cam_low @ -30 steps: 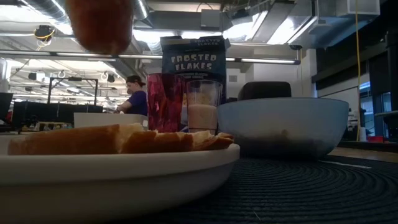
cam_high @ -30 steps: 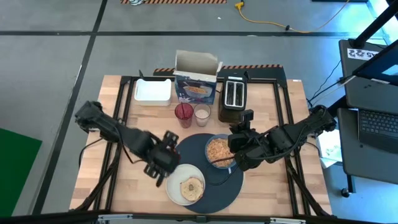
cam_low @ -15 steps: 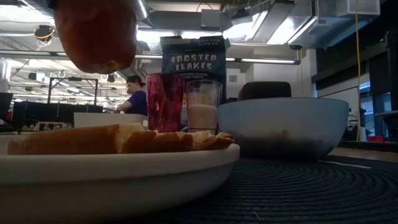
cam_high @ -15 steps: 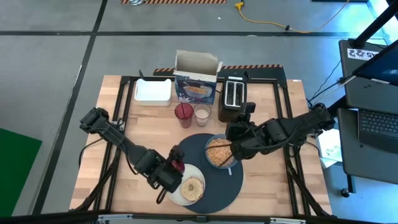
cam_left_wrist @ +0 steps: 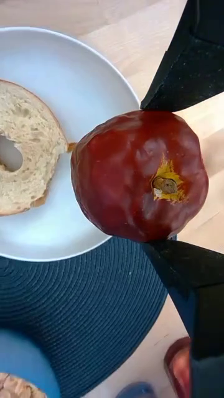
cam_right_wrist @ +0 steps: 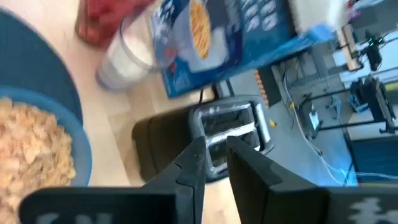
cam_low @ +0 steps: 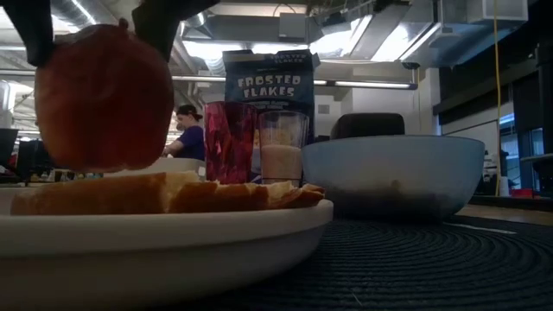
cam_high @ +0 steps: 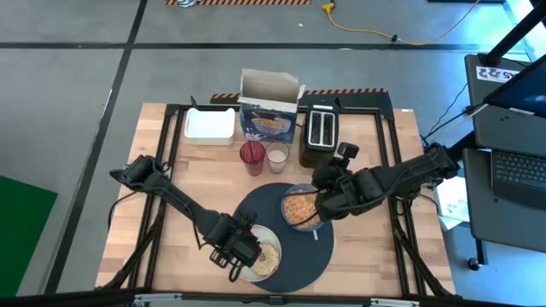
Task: Arrange a breakfast setting
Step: Put the apple on the white plate
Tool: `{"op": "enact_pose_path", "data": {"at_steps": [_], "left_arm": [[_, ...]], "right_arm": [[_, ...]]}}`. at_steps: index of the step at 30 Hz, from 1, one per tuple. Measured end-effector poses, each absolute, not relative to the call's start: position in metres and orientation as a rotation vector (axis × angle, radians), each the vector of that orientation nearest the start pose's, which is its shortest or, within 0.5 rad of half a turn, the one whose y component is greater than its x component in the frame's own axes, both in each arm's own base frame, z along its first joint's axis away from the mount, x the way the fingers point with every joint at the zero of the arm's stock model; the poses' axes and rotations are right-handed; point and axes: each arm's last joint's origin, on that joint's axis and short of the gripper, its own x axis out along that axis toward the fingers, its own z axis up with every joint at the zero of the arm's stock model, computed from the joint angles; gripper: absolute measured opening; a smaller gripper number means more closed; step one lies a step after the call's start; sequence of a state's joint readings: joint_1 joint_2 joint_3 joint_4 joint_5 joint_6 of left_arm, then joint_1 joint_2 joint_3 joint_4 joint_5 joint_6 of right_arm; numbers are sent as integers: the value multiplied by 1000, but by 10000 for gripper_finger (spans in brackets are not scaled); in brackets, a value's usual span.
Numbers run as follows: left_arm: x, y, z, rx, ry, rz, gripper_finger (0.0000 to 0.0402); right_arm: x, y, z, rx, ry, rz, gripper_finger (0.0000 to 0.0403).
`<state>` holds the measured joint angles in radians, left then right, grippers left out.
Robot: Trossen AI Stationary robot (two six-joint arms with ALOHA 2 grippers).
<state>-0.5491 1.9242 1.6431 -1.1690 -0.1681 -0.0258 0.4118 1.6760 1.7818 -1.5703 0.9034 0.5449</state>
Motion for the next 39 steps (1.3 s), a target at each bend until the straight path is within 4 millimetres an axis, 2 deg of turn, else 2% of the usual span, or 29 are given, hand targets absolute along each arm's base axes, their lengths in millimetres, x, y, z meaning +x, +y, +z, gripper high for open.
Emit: {"op": "enact_pose_path", "data": {"at_steps": [7,16,34,39], "left_arm": [[329,-192,233,429,1403,-272,310],[333,-189,233,392,1393,-254,314],[335,-186,233,377,1405,-293,319],[338,-185,225,374,1432,-284,320]], "right_arm": [[276,98,343,-375,1081,-668,66],[272,100,321,-359,1174,-650,66],[270,105,318,-370,1172,-640,66],[270,105,318,-370,1173,-640,66]]}}
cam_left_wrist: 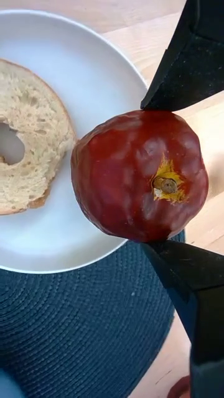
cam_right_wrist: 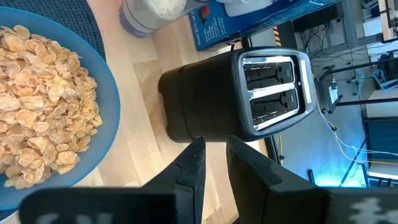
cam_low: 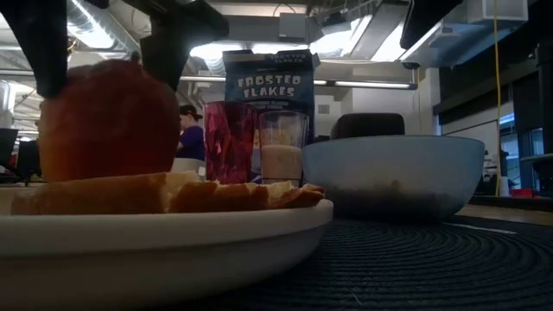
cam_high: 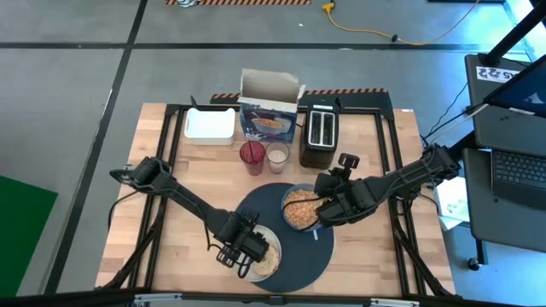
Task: Arrange a breakfast setting
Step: Put the apple on the white plate, then put the gold spoon beside the blue bowl on the dark blue table mat
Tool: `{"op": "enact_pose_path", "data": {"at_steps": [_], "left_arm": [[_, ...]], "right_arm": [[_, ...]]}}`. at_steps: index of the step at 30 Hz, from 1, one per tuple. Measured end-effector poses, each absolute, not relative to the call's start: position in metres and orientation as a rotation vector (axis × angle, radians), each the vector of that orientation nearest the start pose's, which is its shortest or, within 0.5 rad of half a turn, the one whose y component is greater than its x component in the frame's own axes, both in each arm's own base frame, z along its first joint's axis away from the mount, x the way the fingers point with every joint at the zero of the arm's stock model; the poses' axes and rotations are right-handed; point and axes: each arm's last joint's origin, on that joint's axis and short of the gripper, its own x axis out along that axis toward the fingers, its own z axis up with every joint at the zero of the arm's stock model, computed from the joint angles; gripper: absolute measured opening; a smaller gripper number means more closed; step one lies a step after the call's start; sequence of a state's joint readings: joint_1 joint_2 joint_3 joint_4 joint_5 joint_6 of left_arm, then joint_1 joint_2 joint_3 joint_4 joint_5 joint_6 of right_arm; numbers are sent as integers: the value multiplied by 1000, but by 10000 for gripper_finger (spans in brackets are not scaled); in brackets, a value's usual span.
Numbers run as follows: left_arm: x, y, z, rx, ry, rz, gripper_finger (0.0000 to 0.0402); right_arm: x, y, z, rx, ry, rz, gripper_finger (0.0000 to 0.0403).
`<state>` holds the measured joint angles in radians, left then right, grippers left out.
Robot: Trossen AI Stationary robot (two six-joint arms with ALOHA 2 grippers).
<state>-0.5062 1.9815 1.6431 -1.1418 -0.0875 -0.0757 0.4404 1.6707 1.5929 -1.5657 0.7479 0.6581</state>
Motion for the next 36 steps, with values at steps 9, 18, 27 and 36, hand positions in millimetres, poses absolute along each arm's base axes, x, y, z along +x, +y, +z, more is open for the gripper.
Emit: {"op": "enact_pose_path", "data": {"at_steps": [9,18,27,36], "left_arm": [[340,-185,220,407,1435,-313,329],[339,-184,220,257,1484,-279,368],[337,-174,219,267,1545,-243,397],[326,-157,223,261,1713,-167,397]], "right_arm": [[270,105,318,-366,1178,-636,66],[270,105,318,-379,1166,-646,67],[270,104,319,-396,1159,-650,67],[270,104,319,-396,1159,-649,67]]}}
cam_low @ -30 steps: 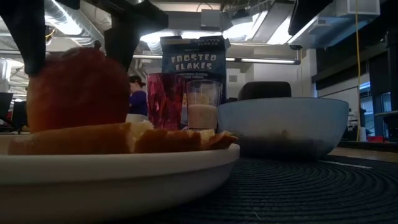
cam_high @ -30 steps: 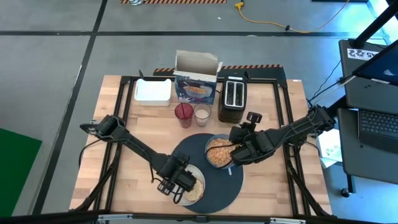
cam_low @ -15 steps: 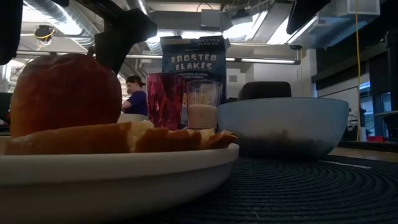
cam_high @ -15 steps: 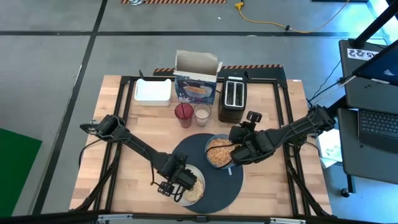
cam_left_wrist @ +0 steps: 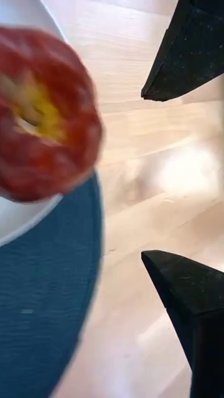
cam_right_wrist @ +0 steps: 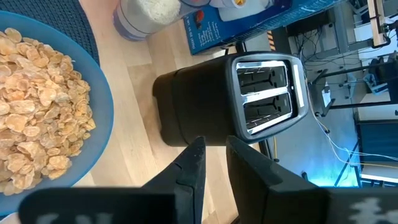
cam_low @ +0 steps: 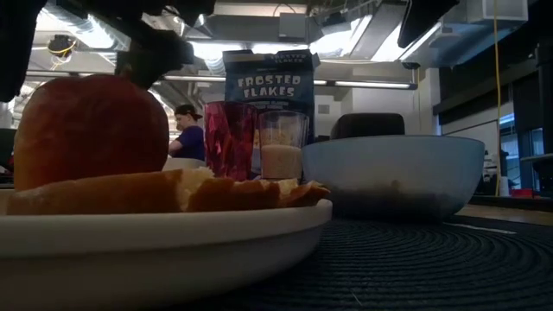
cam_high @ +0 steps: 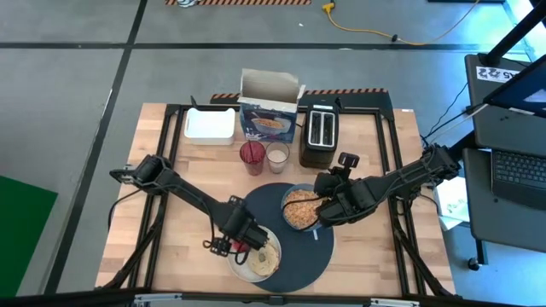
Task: Arrange a breakfast setting
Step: Put the gold spoon beside the blue bowl on the dark blue table mat
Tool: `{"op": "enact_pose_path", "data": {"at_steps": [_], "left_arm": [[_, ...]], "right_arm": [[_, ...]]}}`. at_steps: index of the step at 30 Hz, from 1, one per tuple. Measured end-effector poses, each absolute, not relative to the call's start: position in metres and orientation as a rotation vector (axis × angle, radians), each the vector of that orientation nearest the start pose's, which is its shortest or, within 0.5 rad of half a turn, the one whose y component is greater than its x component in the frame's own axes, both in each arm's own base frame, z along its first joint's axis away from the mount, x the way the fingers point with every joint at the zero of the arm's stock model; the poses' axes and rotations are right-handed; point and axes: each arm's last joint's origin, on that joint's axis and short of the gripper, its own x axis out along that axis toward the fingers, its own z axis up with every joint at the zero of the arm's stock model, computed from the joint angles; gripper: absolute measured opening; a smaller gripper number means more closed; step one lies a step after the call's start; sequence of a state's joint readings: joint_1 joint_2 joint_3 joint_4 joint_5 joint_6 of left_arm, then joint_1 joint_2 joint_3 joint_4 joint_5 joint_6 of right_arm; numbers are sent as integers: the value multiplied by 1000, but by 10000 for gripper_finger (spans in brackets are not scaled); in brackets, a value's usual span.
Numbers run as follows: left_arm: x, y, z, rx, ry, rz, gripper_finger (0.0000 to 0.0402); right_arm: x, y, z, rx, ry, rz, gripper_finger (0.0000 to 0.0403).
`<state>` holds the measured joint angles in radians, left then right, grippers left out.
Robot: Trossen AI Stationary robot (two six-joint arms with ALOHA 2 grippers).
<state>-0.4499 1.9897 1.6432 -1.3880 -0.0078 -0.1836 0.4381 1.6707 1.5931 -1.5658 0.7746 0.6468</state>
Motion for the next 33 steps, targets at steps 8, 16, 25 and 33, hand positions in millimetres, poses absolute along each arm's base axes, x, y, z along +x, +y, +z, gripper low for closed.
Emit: {"op": "enact_pose_path", "data": {"at_steps": [8,16,25,33], "left_arm": [[323,-129,263,49,1579,-28,387],[307,-80,339,-142,984,87,375],[245,-23,302,-400,659,198,373],[206,0,287,-585,351,303,373]], "right_arm": [[272,105,319,-385,1131,-652,67],[287,112,320,-364,1028,-575,67],[313,117,326,-297,907,-381,67],[364,95,328,-194,598,96,67]]}}
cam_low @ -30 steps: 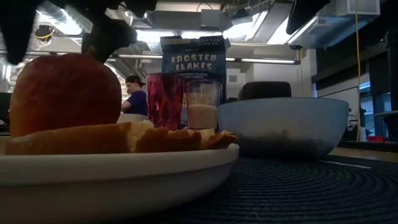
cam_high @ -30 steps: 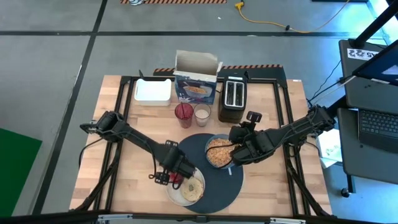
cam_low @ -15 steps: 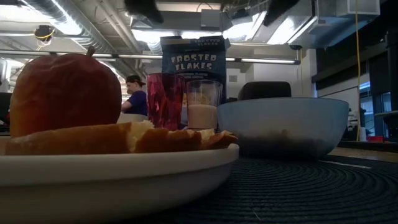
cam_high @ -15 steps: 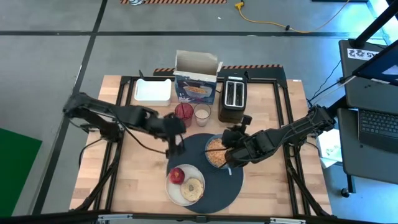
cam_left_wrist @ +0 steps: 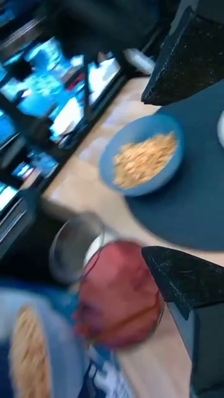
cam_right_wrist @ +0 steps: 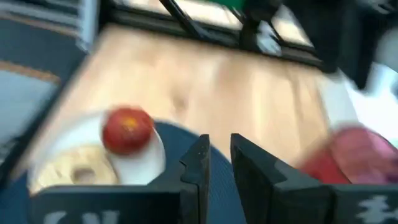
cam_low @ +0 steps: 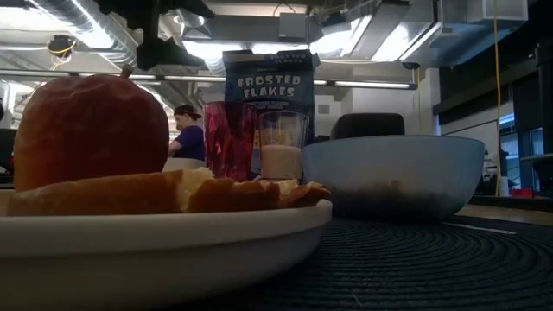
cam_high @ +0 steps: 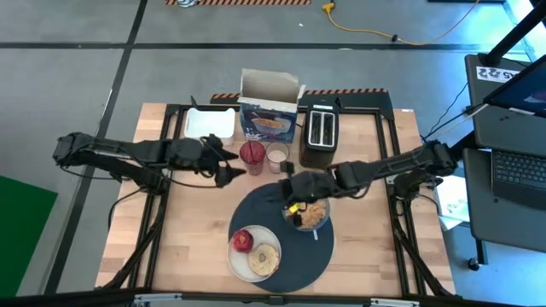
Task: Arrange a breakfast setting
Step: Put the gold spoon beside the blue bowl on the dark blue table mat
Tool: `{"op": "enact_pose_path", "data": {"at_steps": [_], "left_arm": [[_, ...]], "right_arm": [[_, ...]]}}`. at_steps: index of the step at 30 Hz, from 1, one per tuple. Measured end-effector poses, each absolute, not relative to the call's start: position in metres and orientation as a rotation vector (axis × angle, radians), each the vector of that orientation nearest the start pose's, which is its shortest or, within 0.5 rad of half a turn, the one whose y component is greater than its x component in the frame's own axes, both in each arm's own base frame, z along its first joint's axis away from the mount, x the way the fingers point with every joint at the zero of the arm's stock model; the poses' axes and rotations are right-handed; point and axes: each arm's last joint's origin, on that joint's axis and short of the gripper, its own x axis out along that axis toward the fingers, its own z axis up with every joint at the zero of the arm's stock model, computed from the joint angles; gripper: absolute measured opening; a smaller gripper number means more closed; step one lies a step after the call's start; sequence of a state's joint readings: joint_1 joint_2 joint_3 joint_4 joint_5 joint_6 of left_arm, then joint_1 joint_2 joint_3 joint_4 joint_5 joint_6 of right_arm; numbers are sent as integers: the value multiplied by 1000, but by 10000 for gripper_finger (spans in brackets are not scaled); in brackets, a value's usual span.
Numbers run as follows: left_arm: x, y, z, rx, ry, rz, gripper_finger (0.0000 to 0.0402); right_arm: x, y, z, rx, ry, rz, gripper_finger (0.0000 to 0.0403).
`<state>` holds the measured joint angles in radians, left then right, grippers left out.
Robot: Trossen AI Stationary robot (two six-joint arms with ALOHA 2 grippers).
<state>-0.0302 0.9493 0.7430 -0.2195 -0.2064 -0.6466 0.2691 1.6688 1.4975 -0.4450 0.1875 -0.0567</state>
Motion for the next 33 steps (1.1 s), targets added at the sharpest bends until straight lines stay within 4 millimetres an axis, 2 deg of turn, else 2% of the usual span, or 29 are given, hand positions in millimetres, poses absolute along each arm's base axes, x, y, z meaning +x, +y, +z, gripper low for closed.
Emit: {"op": "enact_pose_path", "data": {"at_steps": [4,7,12,19,25,29,33], "left_arm": [[203,16,288,-594,306,378,373],[207,32,286,-596,294,426,373],[217,65,274,-634,299,516,373],[233,98,243,-696,404,554,373],[240,102,239,-614,402,528,373],[242,97,239,-513,431,489,363],[244,89,240,-384,464,425,330]], "right_arm": [[376,71,322,-129,482,207,67],[378,51,320,-124,418,277,67],[369,10,321,-62,395,422,67],[351,-39,343,-69,294,482,67],[338,-64,353,-59,270,455,67],[335,-71,352,-38,279,476,67],[334,-70,351,-46,285,484,67]]}}
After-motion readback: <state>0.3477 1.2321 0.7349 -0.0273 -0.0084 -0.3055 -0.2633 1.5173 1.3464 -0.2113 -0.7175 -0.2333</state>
